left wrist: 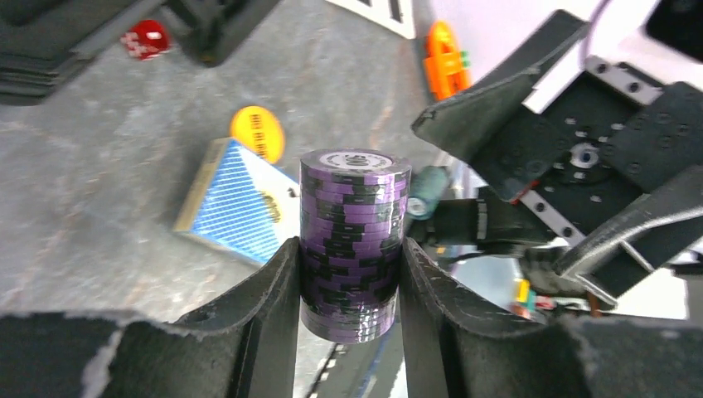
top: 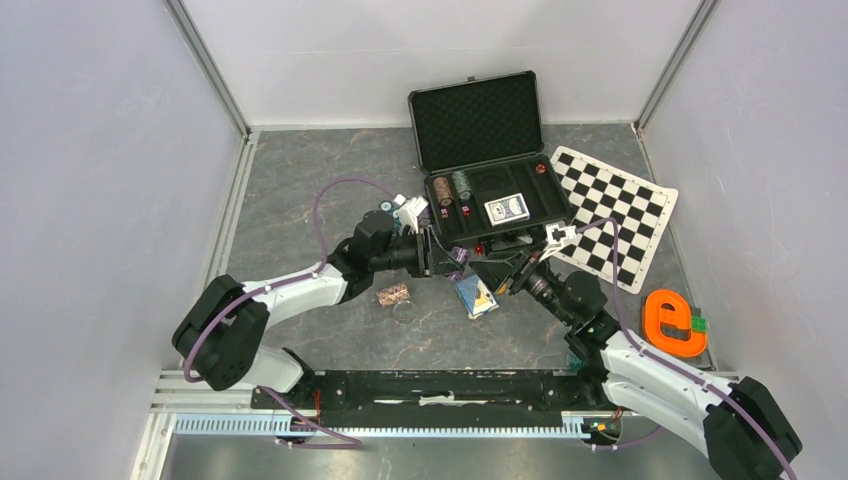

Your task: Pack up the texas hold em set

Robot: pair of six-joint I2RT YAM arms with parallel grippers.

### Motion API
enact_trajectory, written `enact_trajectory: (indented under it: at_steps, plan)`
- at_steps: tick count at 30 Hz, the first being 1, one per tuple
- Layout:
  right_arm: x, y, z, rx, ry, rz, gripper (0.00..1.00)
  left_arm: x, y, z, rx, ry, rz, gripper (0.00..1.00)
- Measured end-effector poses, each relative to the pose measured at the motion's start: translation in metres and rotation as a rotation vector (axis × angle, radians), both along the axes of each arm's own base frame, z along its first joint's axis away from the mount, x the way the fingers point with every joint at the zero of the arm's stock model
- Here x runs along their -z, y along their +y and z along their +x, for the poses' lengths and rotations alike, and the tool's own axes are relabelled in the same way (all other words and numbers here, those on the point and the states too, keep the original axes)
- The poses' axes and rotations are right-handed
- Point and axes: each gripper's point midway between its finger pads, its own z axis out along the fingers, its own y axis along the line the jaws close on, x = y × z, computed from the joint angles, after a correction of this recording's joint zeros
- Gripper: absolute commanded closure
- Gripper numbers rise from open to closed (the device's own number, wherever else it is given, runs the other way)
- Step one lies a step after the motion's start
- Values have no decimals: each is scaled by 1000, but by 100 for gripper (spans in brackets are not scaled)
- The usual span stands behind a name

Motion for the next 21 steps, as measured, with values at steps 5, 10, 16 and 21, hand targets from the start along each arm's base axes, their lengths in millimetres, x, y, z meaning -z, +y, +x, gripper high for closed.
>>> enact_trajectory:
  at_steps: [5, 10, 16, 21]
  plan:
    - [-20, 6, -4, -40, -56, 56, 7, -37, -14, -7, 31, 43, -183, 75]
    - [-19, 12, -8, -81, -46, 66, 9, -67, -20, -8, 51, 47, -298, 75]
    - [-27, 20, -14, -137, -58, 110, 13, -86, -22, -10, 64, 60, -372, 75]
    - [-35, 25, -17, -172, -54, 164, 21, -99, -23, -14, 88, 69, -422, 75]
